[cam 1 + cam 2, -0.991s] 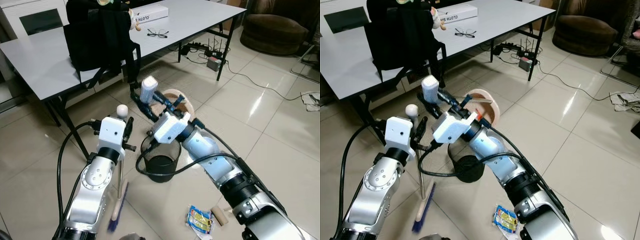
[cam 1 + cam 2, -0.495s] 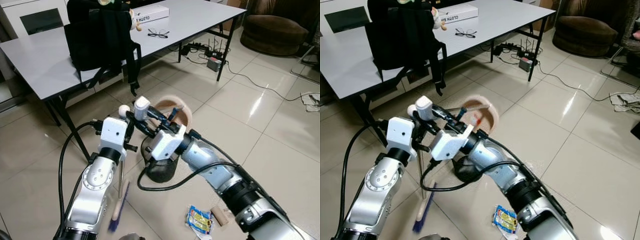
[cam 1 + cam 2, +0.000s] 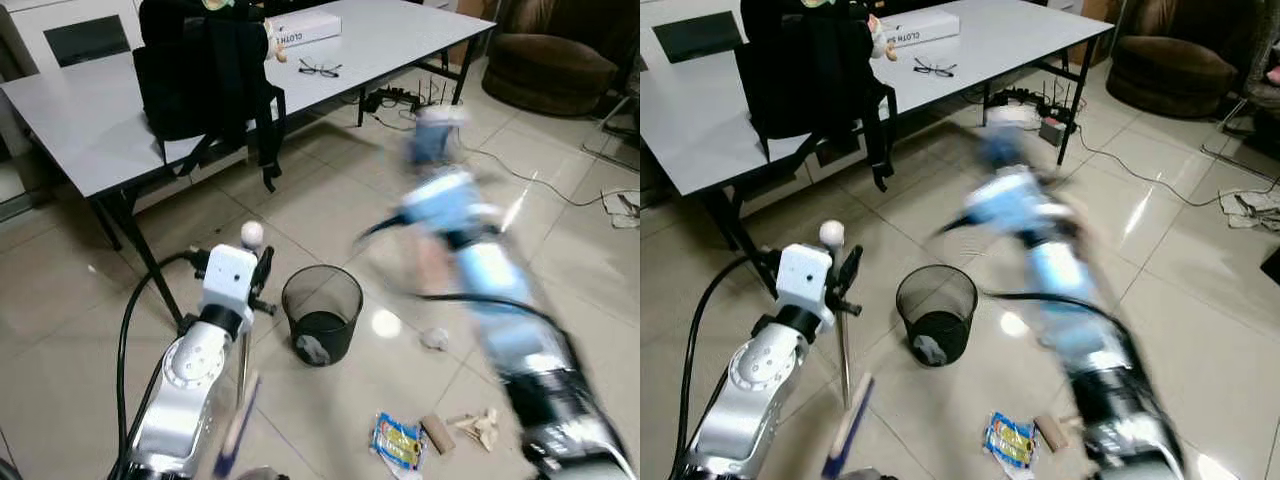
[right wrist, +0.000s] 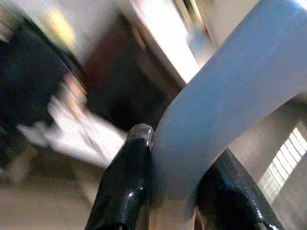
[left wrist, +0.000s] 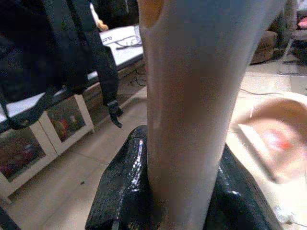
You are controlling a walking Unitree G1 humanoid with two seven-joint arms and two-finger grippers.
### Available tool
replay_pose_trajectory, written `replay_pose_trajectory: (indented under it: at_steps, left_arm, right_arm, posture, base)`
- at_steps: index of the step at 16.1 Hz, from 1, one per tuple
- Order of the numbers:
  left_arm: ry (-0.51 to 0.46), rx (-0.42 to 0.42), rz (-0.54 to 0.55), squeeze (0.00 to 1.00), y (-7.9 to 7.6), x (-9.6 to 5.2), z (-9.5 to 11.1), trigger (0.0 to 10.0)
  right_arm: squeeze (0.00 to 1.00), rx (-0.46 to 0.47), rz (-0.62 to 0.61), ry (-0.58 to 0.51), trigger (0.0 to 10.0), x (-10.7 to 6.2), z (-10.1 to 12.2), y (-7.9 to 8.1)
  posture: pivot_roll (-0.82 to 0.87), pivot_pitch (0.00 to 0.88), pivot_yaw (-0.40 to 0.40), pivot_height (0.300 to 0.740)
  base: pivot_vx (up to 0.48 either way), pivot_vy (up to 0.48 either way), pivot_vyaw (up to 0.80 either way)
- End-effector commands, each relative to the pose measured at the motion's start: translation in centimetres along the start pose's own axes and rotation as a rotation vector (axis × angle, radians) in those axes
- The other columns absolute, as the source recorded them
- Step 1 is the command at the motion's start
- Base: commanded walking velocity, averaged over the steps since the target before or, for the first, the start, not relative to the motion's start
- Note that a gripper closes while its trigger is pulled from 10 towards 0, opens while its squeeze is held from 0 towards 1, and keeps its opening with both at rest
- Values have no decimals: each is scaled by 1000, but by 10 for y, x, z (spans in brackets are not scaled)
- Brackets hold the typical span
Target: Sweep floor
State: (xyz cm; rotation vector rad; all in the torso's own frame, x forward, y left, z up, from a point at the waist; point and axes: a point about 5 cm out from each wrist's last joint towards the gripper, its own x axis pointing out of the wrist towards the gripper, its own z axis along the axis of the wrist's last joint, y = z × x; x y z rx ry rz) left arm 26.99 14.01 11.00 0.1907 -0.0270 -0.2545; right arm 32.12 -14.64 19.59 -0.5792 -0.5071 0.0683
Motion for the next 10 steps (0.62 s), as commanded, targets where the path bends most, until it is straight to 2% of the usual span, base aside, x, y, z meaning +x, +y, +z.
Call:
replay_pose_trajectory:
  at_steps: [1,4,7,10]
  left_arm:
    - [-19,9,-18,0,0,1,4,10000]
    - [-32,9,-27,0,1,3,7,10000]
    - [-54,22,-35,0,0,4,10,10000]
    - [-49,12,-44,0,-2,6,10,10000]
  right_arm:
    - [0,53,-109,127,10000,-6,-13,-21]
    - [0,87,-165,203,10000,-21,-21,-33]
    - [0,79,-172,255,10000,-31,-21,-34]
    - [0,93,-157,285,10000,-34,-18,-33]
  posture:
    - [-113,0,30,740]
    - [-122,0,32,740]
    - [-123,0,29,740]
    - [-128,0,30,740]
  base:
    - [0,0,-475]
    - [0,0,-800]
    - [0,0,-800]
    - [0,0,-800]
